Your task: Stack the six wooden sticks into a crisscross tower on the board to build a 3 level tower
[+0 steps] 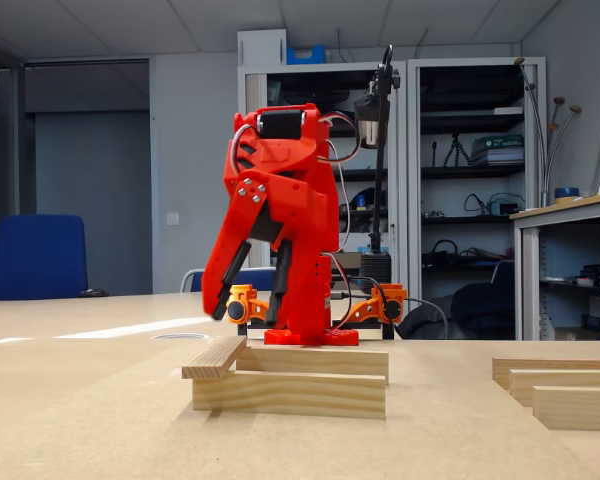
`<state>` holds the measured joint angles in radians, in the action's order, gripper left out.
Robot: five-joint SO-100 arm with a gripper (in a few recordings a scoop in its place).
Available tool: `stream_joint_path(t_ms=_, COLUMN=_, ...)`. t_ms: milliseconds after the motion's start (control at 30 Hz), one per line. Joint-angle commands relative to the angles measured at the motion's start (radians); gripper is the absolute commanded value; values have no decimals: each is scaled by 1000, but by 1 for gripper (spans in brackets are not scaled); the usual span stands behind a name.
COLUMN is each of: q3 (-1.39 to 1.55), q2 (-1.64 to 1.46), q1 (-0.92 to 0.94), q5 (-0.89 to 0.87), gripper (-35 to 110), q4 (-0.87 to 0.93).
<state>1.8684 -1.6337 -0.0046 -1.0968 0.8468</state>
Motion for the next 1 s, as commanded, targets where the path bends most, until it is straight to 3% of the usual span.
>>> stream_joint_path(t_ms=0, q3=40, q2=-29, q1=-11, q5=-40, gripper=19, q4=-9)
stream_joint_path(t_ms=267, q3=26, q2=-40, q1=2, q5=9, gripper=19, q4=-12)
stream_joint_path(t_ms=633, q3=-268, q2=-63, q1=5, q5=120, gripper=16, q4=342)
stream_joint_path(t_ms=967, q3=-100, q2=-313, q1=-15, q5=120, gripper=14, q4=393)
